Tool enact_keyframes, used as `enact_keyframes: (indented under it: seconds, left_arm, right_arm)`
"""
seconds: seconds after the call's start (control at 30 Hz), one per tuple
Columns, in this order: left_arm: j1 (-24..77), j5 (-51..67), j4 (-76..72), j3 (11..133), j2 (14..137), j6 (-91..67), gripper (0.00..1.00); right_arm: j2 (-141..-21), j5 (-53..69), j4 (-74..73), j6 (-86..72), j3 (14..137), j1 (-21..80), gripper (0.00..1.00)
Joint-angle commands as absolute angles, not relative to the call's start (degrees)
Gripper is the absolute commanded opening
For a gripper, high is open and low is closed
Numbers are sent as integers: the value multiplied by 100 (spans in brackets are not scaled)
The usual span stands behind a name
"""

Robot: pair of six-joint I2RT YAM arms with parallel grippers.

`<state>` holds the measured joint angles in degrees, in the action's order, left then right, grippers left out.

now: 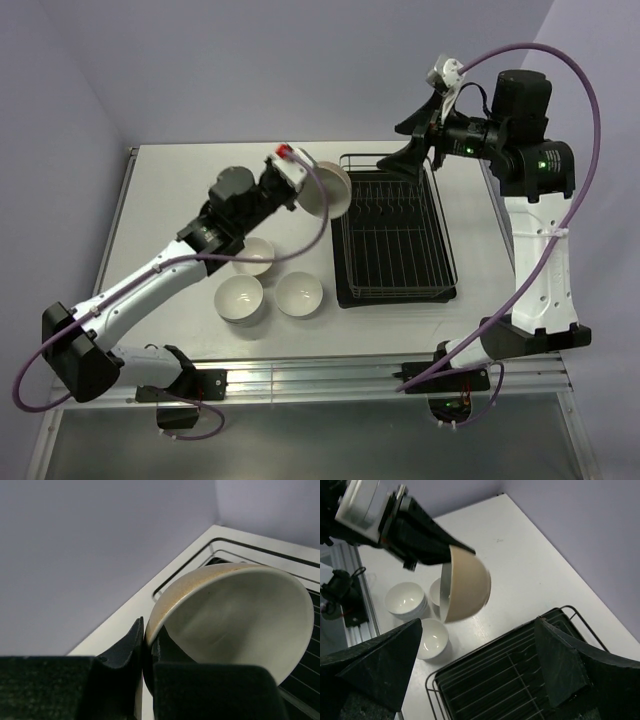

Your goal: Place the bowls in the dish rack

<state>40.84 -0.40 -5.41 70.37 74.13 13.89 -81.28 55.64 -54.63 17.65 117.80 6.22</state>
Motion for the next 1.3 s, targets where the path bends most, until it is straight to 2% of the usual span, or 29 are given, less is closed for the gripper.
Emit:
enact_keyframes:
  seconds: [0.0, 0.23, 0.53, 0.93, 1.27]
  left_arm:
    - [4613, 26, -2486, 6734, 7058, 2371, 0]
    - [5220, 53, -4463, 5415, 6829, 4277, 0]
    - [5774, 343, -6414, 4219, 6952, 5896, 0]
    - [5915, 684, -7110, 4149, 7523, 6301, 0]
    - [5959, 642, -7321, 4166, 7822, 6398, 0]
  right_arm:
    - [-8350, 5696, -6845, 2986, 12173, 852, 100]
    - [-7989, 4966, -7093, 3577, 11006, 1775, 100]
    - [-7516, 4895, -6838, 3823, 9855, 1890, 100]
    - [-6241, 5124, -5661, 4210, 7990, 1890, 100]
    - [-5819, 4756, -4634, 4456, 7629, 1890, 100]
